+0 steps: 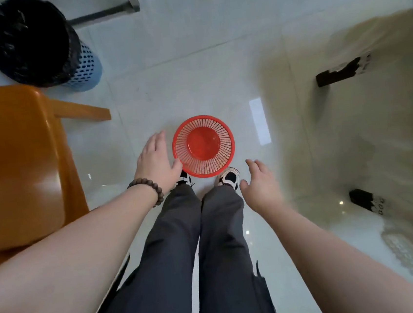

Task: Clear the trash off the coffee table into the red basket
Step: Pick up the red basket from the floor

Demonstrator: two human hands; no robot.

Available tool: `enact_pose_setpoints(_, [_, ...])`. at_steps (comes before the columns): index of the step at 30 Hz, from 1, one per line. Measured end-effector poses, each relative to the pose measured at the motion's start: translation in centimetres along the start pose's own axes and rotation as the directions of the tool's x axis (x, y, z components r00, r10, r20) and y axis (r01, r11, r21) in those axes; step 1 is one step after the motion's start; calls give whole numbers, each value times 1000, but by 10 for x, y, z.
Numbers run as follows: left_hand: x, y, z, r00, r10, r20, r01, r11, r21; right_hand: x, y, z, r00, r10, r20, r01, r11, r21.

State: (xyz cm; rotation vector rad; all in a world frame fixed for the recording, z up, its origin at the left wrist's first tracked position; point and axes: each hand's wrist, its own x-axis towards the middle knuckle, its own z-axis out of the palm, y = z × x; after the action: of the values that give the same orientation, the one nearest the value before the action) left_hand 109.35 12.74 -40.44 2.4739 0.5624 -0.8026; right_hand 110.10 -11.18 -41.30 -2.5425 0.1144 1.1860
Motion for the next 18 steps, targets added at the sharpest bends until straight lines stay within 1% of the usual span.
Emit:
enact_pose_setpoints(3, [43,-8,43,998,-63,21,63,998,-30,52,6,26,996,69,56,-73,995,73])
enact_pose_setpoints(5, [70,-13,70,994,-103,39,104,994,-31,86,11,42,989,137,62,-144,980,140])
enact_pose_setpoints(7, [97,-18,92,991,-129,43,131,991,-35,118,15,57,984,171,53,-179,959,218])
enact_pose_setpoints(14, [163,-38,152,979,-200,34,203,975,-89,208,25,100,978,206,-15,-189,920,343])
enact_pose_setpoints(16, [173,-46,161,969,-242,52,246,962,-116,220,25,107,974,227,21,-217,891,399])
enact_pose_setpoints(18, [179,-52,166,960,-266,92,279,942,-186,226,23,111,971,231,68,-236,860,453])
